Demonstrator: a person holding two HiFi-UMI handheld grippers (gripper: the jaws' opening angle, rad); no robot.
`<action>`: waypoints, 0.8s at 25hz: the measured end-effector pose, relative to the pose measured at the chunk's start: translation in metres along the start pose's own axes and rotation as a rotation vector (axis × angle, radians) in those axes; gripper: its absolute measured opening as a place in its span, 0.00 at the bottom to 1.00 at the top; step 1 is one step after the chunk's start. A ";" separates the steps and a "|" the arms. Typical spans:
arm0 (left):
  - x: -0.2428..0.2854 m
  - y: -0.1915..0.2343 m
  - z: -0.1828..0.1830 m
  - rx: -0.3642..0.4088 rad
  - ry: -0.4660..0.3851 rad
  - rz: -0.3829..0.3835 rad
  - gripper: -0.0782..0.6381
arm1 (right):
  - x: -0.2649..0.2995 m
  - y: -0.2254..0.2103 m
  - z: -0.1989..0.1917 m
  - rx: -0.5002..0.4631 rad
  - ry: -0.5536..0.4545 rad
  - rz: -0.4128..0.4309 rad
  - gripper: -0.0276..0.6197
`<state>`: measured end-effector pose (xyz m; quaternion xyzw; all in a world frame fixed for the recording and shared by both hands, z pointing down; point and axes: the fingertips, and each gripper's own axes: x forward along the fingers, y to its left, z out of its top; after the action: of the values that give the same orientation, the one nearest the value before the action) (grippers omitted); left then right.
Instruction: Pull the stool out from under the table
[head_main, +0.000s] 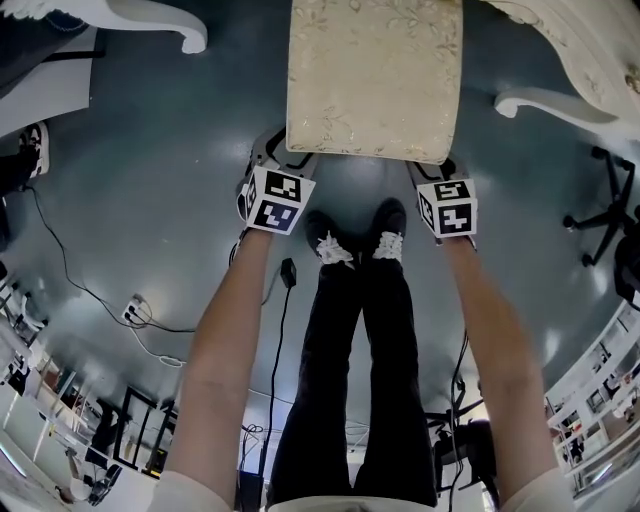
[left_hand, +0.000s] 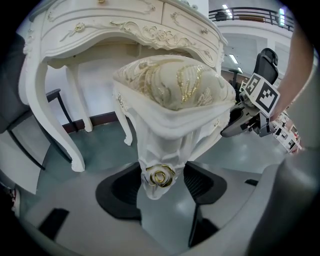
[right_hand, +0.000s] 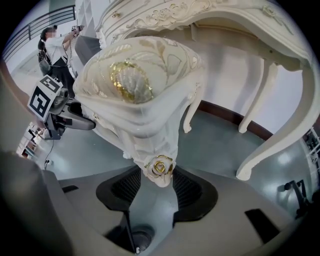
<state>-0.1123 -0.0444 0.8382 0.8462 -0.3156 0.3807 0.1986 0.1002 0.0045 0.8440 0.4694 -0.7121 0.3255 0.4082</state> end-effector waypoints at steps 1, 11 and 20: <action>-0.002 -0.002 -0.002 0.000 0.003 -0.002 0.49 | -0.001 0.003 -0.003 0.001 -0.003 -0.001 0.40; -0.021 -0.029 -0.030 -0.021 0.012 0.002 0.49 | -0.017 0.021 -0.037 0.013 -0.008 0.001 0.40; -0.041 -0.052 -0.065 -0.042 0.030 0.007 0.49 | -0.028 0.046 -0.068 0.002 0.026 0.029 0.40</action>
<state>-0.1309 0.0463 0.8425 0.8350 -0.3233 0.3873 0.2196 0.0828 0.0897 0.8463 0.4552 -0.7131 0.3380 0.4124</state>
